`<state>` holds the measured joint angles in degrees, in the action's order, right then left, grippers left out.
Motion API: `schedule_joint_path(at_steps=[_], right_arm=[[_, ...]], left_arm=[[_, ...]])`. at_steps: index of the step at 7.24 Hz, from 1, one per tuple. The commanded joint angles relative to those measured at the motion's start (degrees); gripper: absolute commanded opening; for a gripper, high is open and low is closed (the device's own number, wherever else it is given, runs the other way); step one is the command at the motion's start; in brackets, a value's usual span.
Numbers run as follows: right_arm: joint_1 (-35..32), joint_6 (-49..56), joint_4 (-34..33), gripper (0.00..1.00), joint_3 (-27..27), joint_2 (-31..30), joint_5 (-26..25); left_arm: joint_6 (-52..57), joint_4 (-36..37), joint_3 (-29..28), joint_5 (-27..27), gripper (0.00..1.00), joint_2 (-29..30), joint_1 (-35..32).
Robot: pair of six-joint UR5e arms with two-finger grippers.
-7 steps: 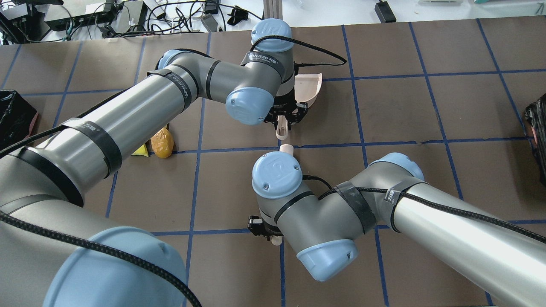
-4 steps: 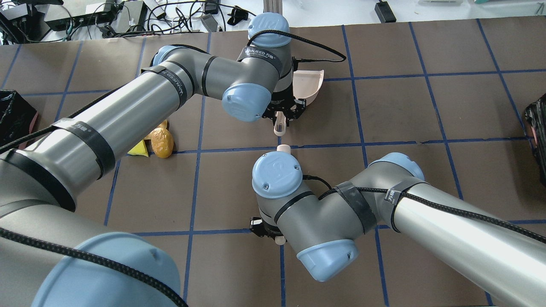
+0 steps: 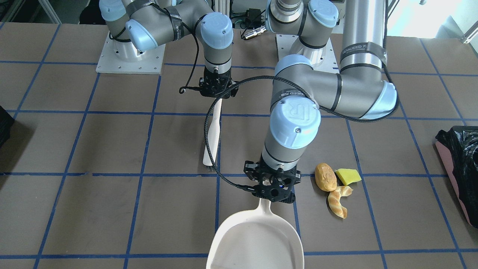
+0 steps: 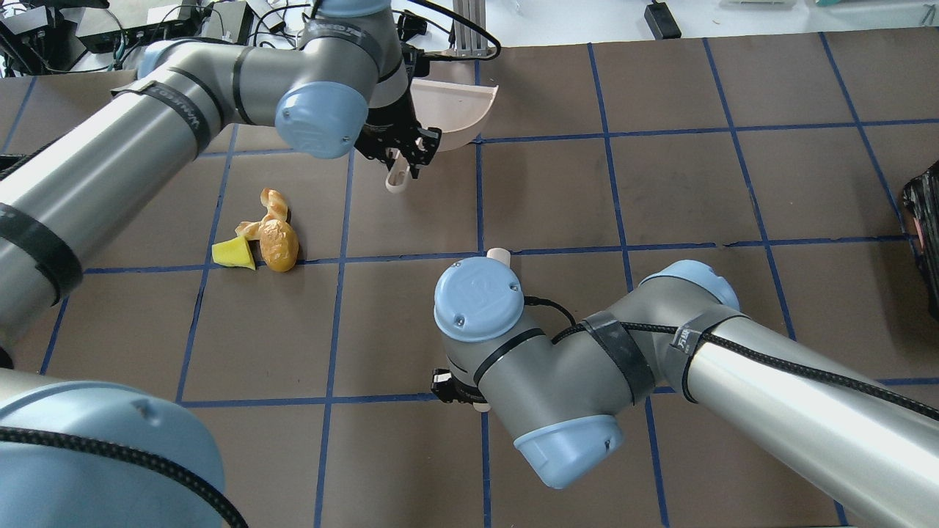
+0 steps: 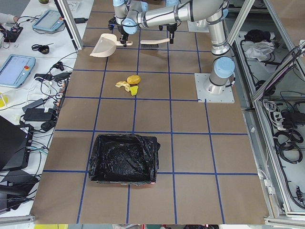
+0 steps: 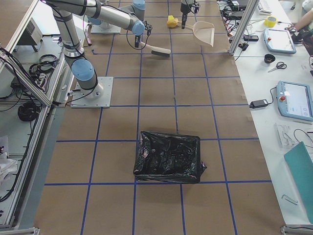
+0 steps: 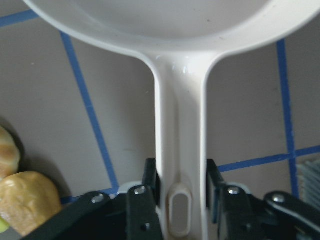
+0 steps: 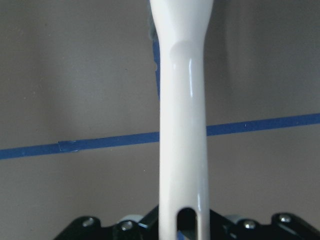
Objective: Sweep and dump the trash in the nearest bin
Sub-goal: 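Carry the dustpan with the left gripper and set it beside the scraps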
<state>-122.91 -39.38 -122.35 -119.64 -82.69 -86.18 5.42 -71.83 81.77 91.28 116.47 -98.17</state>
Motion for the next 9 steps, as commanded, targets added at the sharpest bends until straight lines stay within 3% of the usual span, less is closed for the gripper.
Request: schedule_joint_path(at_steps=[1, 2, 3, 4, 8, 9], right_arm=[[0.0, -0.3, 0.3, 0.00, -0.2, -0.2, 0.4], [0.0, -0.4, 0.3, 0.15, -0.2, 0.2, 0.5], [0.0, -1.0, 0.3, 0.41, -0.3, 0.3, 0.6], [0.0, -1.1, 0.3, 0.54, -0.3, 0.4, 0.6], [0.0, -0.7, -0.1, 0.54, -1.5, 0.4, 0.8], [0.0, -0.8, -0.4, 0.44, -1.4, 0.4, 0.8]], left_arm=[[19.7, -1.5, 0.8, 4.2, 0.00, -1.9, 4.8], [32.2, -0.8, 1.9, 8.1, 0.00, -2.5, 7.1], [40.1, -0.8, 2.7, 8.8, 0.00, -2.9, 9.5], [47.9, -0.9, 2.8, 8.8, 0.00, -3.4, 12.0], [78.9, -1.0, 3.0, 6.6, 0.00, -6.1, 29.0], [86.0, -1.2, 2.9, 4.5, 0.00, -6.4, 32.7]])
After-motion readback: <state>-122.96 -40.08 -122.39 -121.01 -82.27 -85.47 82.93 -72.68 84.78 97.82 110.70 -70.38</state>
